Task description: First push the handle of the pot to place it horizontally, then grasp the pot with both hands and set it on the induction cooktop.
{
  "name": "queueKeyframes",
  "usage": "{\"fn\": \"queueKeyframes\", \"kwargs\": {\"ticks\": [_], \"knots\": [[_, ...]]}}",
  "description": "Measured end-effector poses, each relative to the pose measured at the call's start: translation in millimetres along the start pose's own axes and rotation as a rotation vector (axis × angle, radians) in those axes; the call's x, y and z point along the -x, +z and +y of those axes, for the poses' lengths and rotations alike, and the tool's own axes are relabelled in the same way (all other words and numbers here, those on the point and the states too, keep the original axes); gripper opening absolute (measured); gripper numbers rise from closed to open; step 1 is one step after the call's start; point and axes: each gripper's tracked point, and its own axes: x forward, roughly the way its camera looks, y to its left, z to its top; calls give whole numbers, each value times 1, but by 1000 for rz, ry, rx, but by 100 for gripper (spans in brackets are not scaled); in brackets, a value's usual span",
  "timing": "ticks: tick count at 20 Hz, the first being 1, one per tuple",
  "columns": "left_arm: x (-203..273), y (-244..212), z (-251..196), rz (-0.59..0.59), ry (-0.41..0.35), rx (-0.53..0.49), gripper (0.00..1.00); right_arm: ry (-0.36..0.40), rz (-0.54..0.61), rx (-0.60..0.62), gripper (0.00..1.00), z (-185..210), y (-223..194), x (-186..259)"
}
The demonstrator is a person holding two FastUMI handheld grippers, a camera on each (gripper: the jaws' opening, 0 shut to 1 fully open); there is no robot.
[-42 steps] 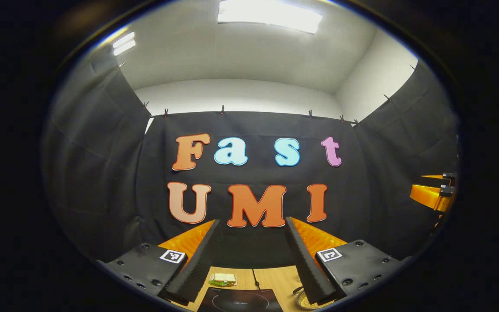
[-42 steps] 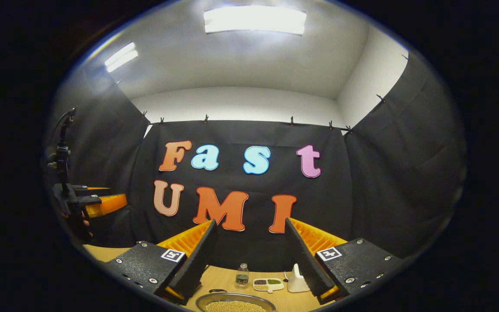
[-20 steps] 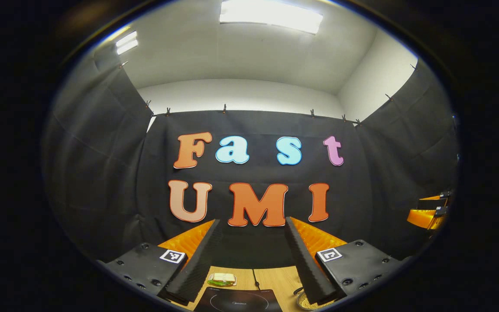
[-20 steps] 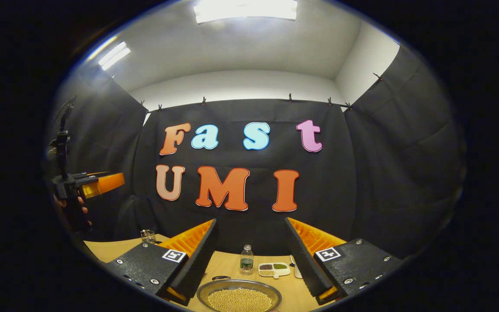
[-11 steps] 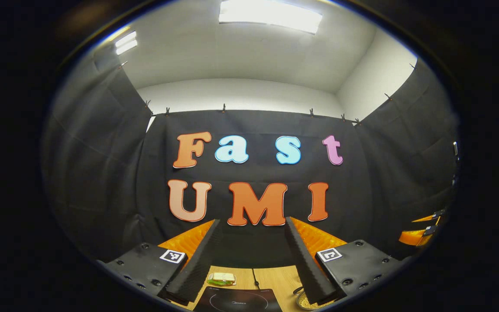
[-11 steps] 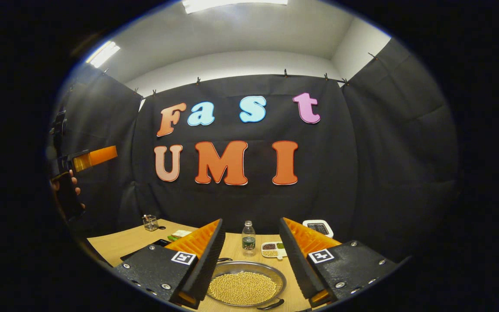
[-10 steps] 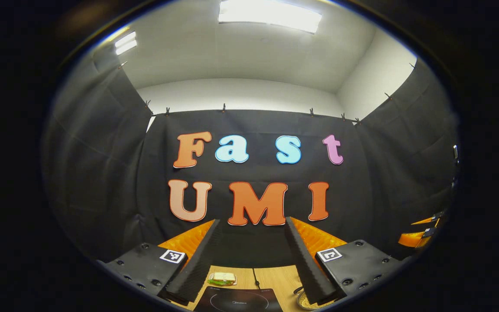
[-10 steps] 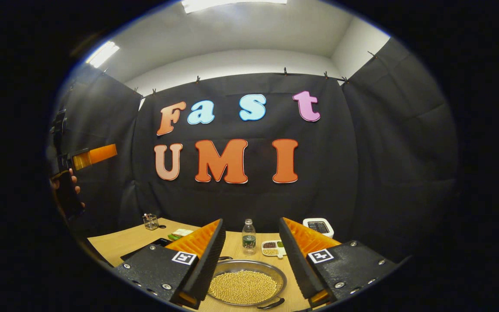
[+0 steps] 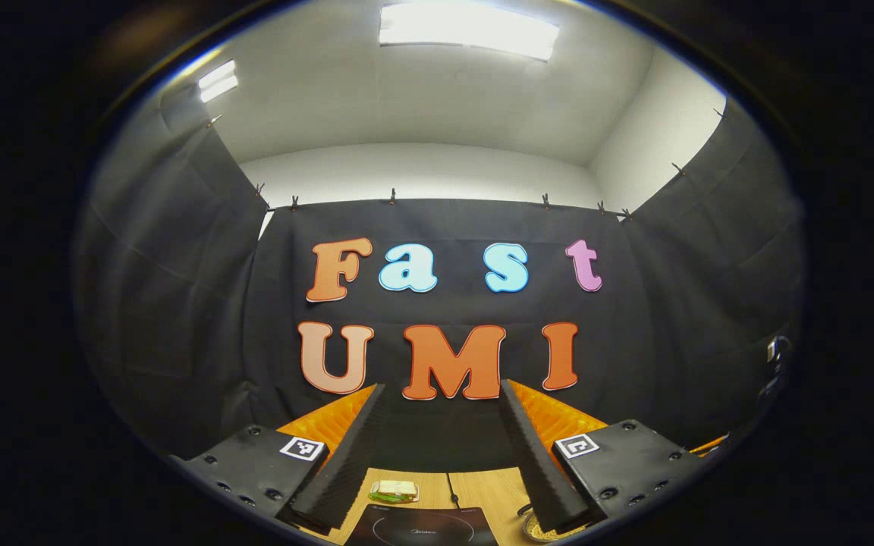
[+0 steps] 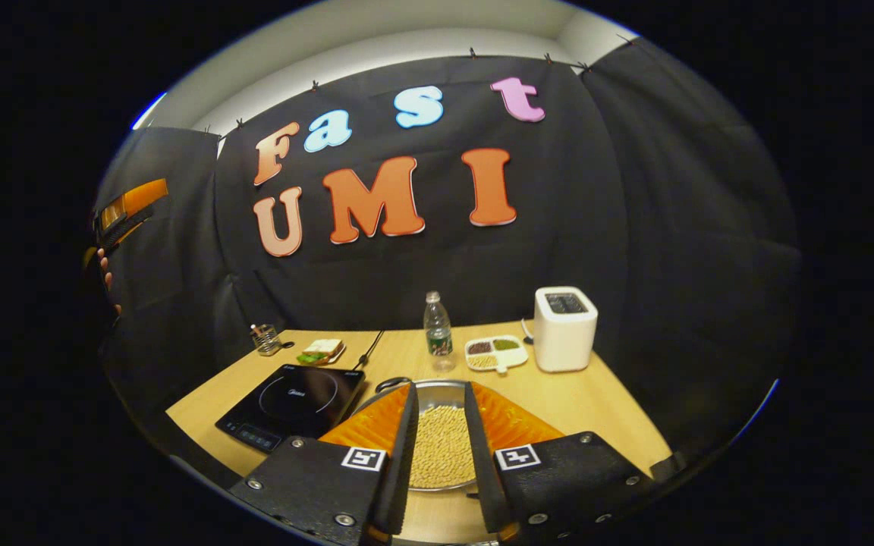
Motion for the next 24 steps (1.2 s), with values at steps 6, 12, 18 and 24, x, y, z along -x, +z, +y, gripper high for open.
{"fn": "queueKeyframes", "kwargs": {"ticks": [6, 12, 18, 24], "knots": [[1, 1, -5, 0, -13, 6, 97, -66, 204, -118, 15, -20, -67, -17], [1, 0, 0, -3, 0, 7, 95, -62, 377, -185, 0, -22, -110, -14], [-2, -10, -1, 10, -4, 26, 95, -22, 498, -290, 0, -13, -140, -9], [-3, -21, 2, 35, 4, 21, 97, -35, 620, -314, 0, -14, -173, -10]]}}
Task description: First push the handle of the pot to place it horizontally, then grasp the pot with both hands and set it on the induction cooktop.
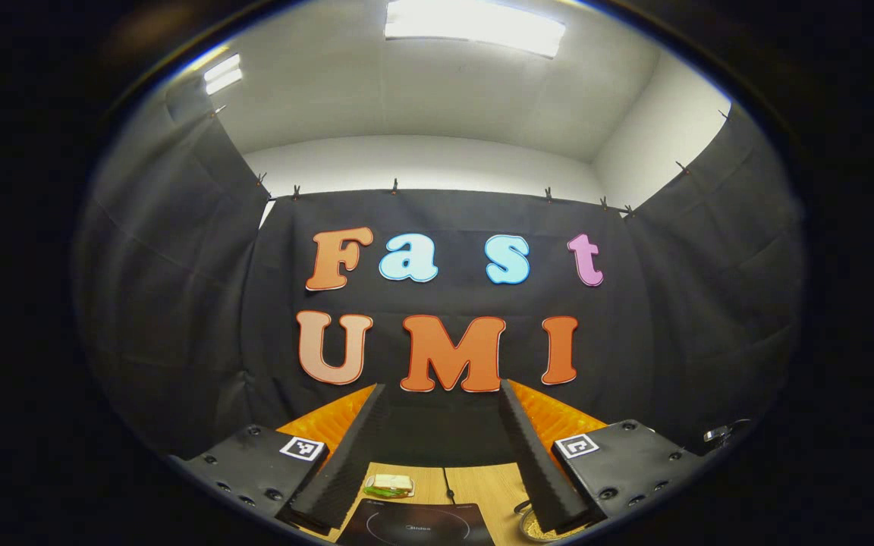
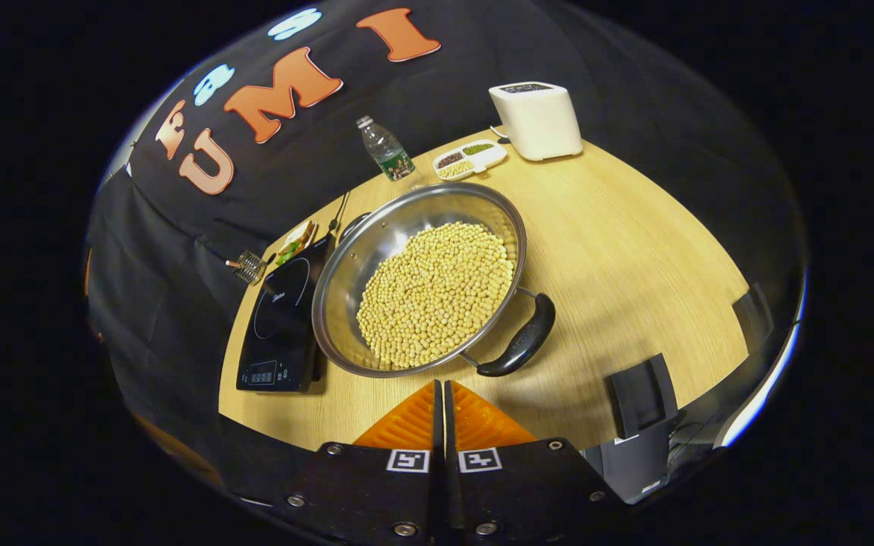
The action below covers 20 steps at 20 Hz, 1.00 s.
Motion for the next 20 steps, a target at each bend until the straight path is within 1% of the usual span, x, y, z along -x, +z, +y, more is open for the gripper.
{"fn": "queueKeyframes", "kwargs": {"ticks": [6, 9, 11, 12, 15, 16, 20], "knots": [[1, -5, 5, 6, 11, -3, 97, -34, 92, -53, 0, -7, -14, -29], [-1, -8, 3, 17, 5, -4, 97, -97, 105, -38, 0, -17, -11, -40], [1, -9, 2, 18, 3, -5, 97, -95, 116, -52, 0, -13, -5, -43], [1, -10, 4, 18, 4, -7, 97, -110, 122, -58, 0, -16, -4, -47], [1, -17, 10, 29, 14, -15, 97, -143, 123, -67, 0, -24, 1, -55], [0, -23, 12, 40, 16, -16, 95, -151, 126, -69, 0, -26, 4, -55], [-5, -39, 23, 83, 33, -12, 95, -217, 82, -54, 0, -47, 27, -54]]}}
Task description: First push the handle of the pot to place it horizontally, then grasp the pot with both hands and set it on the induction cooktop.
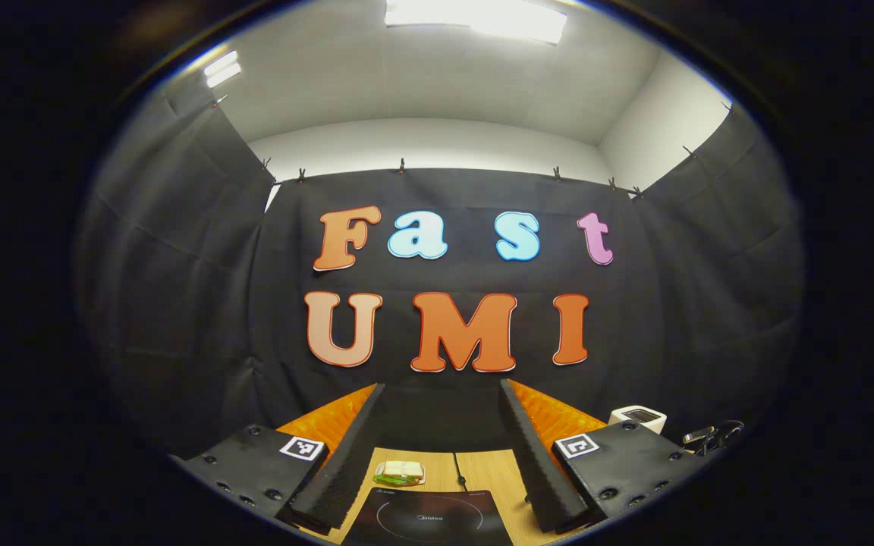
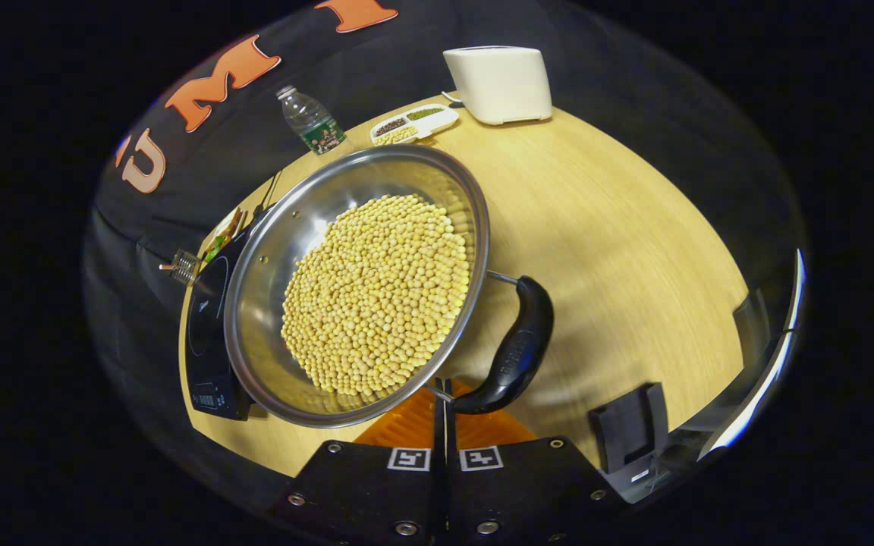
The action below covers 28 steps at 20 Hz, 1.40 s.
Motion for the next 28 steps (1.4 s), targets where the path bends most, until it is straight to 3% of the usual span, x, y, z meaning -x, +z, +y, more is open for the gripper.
{"fn": "queueKeyframes", "kwargs": {"ticks": [3, 9, 11, 16, 28], "knots": [[-4, -5, 10, -10, 30, -17, 96, -5, -5, -22, 0, -7, 11, -5], [-16, -24, 8, 25, 28, -21, 97, -56, -25, -24, 0, -23, 33, -8], [-21, -26, 10, 27, 35, -30, 93, -66, -29, -14, 0, -28, 41, -9], [-35, -40, 9, 44, 41, -33, 97, -88, -38, -14, 0, -36, 63, -17], [-62, -76, 15, 113, 67, -35, 95, -161, -107, -45, 0, -68, 122, -28]]}}
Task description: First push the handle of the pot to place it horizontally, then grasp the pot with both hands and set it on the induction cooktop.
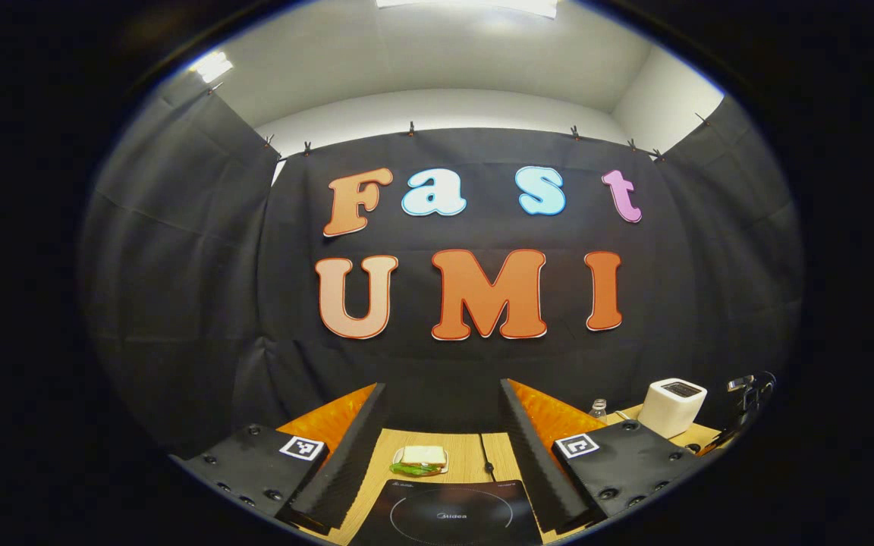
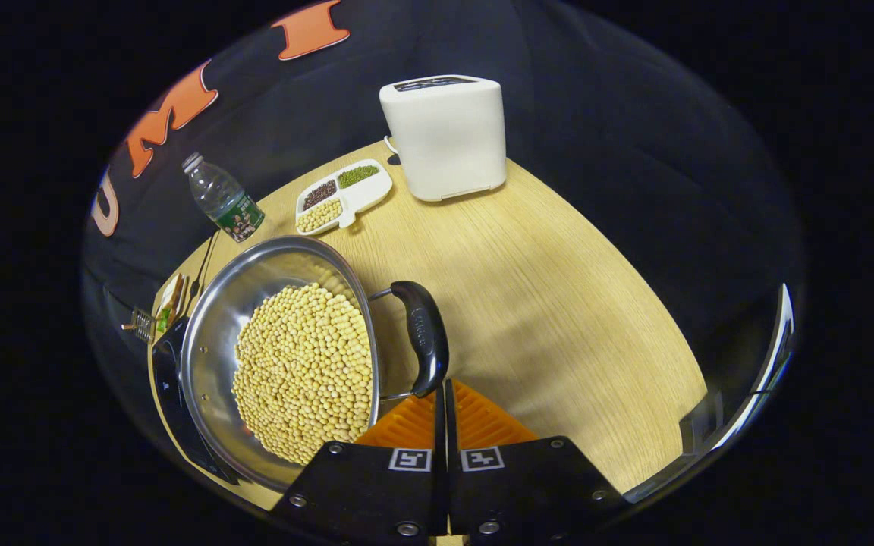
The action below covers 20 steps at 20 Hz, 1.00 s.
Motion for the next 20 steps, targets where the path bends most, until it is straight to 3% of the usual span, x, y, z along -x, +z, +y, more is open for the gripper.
{"fn": "queueKeyframes", "kwargs": {"ticks": [7, 9, 11, 13, 16, 18, 19, 20], "knots": [[6, -9, -1, 30, 3, 0, 97, 14, -23, 36, 0, 10, 30, -6], [8, -12, -2, 43, 2, 8, 93, 25, -22, 50, 0, 13, 32, -6], [12, -20, -11, 78, -29, 13, 97, 71, -19, 71, 1, 12, 29, 5], [9, -32, -26, 120, -70, -4, 93, 97, -48, 47, 4, 8, 36, 20], [11, -62, -69, 219, -173, -9, 98, 147, -106, 43, 18, 11, 43, 43], [14, -85, -95, 290, -227, -24, 92, 136, -151, 104, 34, 12, 49, 56], [16, -96, -109, 320, -250, -23, 98, 145, -164, 122, 45, 16, 49, 63], [16, -105, -122, 351, -276, -17, 93, 159, -171, 128, 45, 22, 47, 67]]}}
